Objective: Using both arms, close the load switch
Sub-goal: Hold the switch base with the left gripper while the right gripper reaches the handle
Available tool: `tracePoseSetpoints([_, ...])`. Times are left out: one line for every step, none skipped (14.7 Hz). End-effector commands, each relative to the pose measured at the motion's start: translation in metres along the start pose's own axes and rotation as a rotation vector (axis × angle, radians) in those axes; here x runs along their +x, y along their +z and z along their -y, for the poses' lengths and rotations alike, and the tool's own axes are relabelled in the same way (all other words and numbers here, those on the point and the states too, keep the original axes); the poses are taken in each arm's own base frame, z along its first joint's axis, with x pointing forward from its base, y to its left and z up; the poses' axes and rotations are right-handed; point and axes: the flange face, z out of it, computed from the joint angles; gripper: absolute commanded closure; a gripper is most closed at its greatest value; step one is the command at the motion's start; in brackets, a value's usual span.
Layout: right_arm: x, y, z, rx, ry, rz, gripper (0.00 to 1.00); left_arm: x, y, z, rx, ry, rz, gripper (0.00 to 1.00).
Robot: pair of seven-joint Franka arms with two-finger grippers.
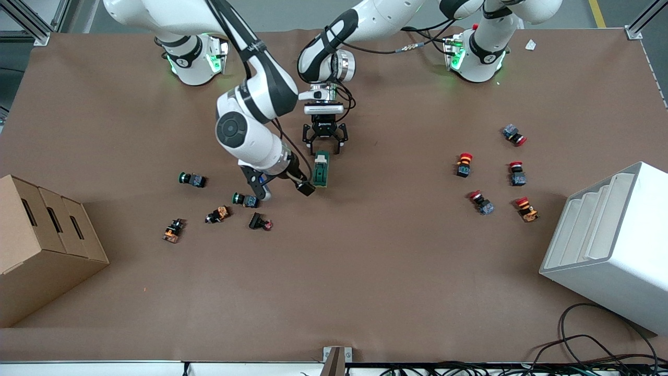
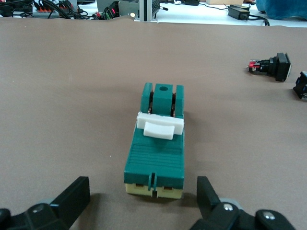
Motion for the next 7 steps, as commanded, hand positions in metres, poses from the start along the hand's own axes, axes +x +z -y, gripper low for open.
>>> tracePoseSetpoints([-0.019, 0.018, -0.019, -0.012, -0.012, 0.009, 0.00, -0.029, 0.007, 0.007, 0.002, -0.003, 0.040, 0.02])
tracePoseSetpoints([-0.019, 0.020, -0.021, -0.016, -0.018, 0.009, 0.00, -0.029, 0.008, 0.007, 0.003, -0.004, 0.038, 0.02])
tracePoseSetpoints([-0.020, 0.026, -0.023, -0.028, -0.059, 0.011, 0.00, -0.027, 0.008, 0.006, 0.002, -0.007, 0.038, 0.02])
tracePoseSetpoints([-0.022, 0.033, -0.024, -0.039, -0.118, 0.016, 0.00, -0.027, 0.008, 0.006, 0.002, -0.006, 0.039, 0.02])
tracePoseSetpoints([-0.022, 0.045, -0.027, -0.056, -0.153, 0.023, 0.00, -0.029, 0.008, 0.008, 0.004, -0.003, 0.039, 0.02])
tracePoseSetpoints([-0.024, 0.054, -0.029, -0.064, -0.183, 0.035, 0.00, -0.029, 0.008, 0.008, 0.006, -0.003, 0.040, 0.02])
tracePoseSetpoints([-0.025, 0.065, -0.031, -0.068, -0.202, 0.050, 0.00, -0.029, 0.008, 0.008, 0.006, -0.004, 0.040, 0.02])
